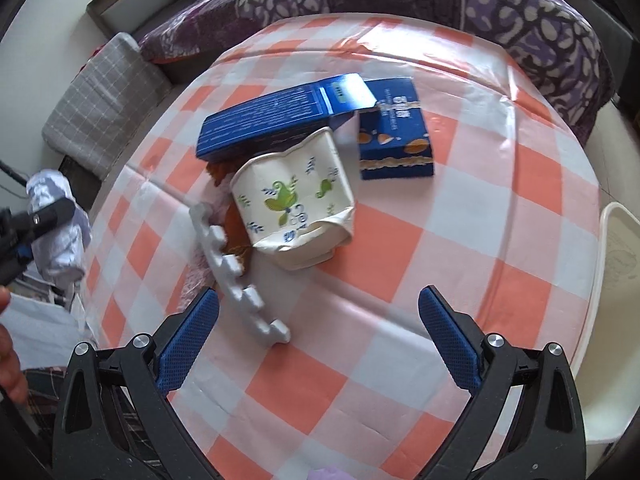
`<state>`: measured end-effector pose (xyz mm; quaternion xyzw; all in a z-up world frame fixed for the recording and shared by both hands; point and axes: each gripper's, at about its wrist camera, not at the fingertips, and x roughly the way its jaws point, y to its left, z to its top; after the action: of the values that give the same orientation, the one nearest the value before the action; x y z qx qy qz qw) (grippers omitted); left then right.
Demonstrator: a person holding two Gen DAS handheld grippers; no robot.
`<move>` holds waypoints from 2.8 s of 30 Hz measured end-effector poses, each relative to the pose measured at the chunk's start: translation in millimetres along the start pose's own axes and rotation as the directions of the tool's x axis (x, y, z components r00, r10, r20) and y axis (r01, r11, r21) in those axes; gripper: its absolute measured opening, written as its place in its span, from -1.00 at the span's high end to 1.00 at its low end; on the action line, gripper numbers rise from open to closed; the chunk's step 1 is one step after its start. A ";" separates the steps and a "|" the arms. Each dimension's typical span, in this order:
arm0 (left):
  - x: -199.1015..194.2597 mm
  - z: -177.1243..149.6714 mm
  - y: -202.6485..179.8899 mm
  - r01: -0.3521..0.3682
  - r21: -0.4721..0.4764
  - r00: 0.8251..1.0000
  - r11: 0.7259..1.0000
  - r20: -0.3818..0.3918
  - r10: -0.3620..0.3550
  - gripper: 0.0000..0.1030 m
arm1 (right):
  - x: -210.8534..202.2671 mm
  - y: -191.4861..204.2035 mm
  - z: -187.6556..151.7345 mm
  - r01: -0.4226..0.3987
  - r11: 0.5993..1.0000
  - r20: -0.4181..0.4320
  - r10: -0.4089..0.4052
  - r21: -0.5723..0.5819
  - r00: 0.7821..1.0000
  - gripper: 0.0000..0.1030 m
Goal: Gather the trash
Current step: 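Grasp white plastic bag bundle on table with left gripper, then grasp white foam strip with right while left lifts plastic bag bundle, then carry foam strip with right while left carries plastic bag bundle to white bin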
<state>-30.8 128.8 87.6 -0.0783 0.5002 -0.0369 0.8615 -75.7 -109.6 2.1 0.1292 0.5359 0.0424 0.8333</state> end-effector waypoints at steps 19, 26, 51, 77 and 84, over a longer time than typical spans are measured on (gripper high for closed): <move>19.8 -1.6 24.7 0.027 -0.044 1.000 0.999 -0.013 -0.027 0.17 | 39.7 52.6 -9.6 0.055 0.980 -0.020 -0.060 -0.192 0.998 0.56; 9.9 -1.7 19.5 0.029 -0.039 0.998 0.999 0.055 -0.026 0.16 | 2.2 51.9 -1.6 -0.022 0.983 0.105 0.041 -0.180 0.994 0.57; -17.7 -28.0 -79.6 -0.046 0.120 0.942 0.992 0.336 0.003 0.16 | -100.3 -11.9 7.3 0.203 0.974 0.526 -0.227 0.103 0.820 0.57; -12.6 -58.2 -172.9 0.033 0.269 0.948 0.963 0.297 -0.116 0.16 | -140.9 -94.6 -15.5 0.271 0.913 0.499 -0.395 0.304 0.772 0.56; -10.3 -67.7 -192.8 0.049 0.306 0.949 0.951 0.282 -0.140 0.16 | -149.7 -119.6 -24.2 0.290 0.883 0.474 -0.447 0.369 0.758 0.56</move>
<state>-91.8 -66.2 96.5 0.0221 0.3480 -0.1404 0.9267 -168.9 -252.0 93.5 0.1403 0.2908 -0.2371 0.9163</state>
